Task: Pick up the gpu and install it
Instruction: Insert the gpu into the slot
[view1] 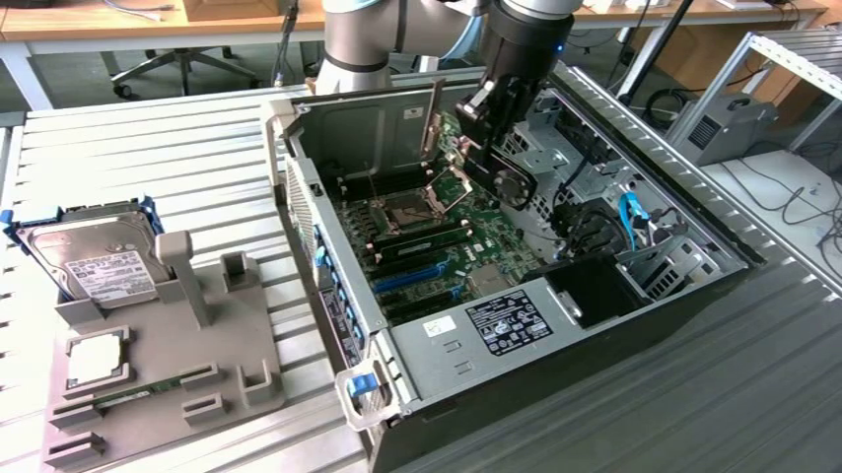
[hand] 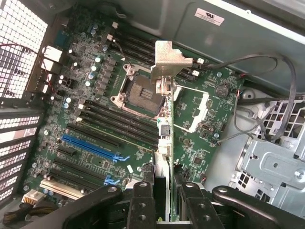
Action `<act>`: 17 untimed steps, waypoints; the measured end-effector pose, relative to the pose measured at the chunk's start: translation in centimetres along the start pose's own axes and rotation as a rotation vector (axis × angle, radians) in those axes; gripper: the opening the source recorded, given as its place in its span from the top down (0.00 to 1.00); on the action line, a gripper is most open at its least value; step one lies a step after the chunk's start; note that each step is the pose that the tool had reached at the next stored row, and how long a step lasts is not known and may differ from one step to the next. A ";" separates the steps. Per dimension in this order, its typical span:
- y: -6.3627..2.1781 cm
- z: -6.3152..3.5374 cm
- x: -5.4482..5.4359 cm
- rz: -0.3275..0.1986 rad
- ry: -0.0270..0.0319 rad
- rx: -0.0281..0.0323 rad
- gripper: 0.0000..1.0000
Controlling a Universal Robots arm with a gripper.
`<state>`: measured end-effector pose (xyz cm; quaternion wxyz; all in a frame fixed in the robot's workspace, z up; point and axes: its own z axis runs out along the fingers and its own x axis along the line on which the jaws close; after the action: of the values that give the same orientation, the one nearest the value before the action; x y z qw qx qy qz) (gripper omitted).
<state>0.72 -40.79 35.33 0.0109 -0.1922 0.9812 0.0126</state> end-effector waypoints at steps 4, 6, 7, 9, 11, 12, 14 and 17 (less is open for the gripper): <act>0.00 0.00 0.0 -0.017 0.0004 -0.0004 0.74; 0.00 0.00 0.0 -0.025 0.0005 -0.0006 0.74; 0.00 0.00 0.0 -0.029 0.0006 -0.0007 0.74; 0.00 0.00 0.0 -0.037 0.0008 -0.0009 0.74; 0.00 0.00 0.0 -0.044 0.0009 -0.0011 0.74; 0.00 0.00 0.0 -0.048 0.0010 -0.0013 0.74; 0.00 0.00 0.0 -0.058 0.0012 -0.0015 0.74; 0.00 0.00 0.0 -0.073 0.0015 -0.0019 0.74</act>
<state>0.72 -40.79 35.33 0.0104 -0.2280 0.9735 0.0130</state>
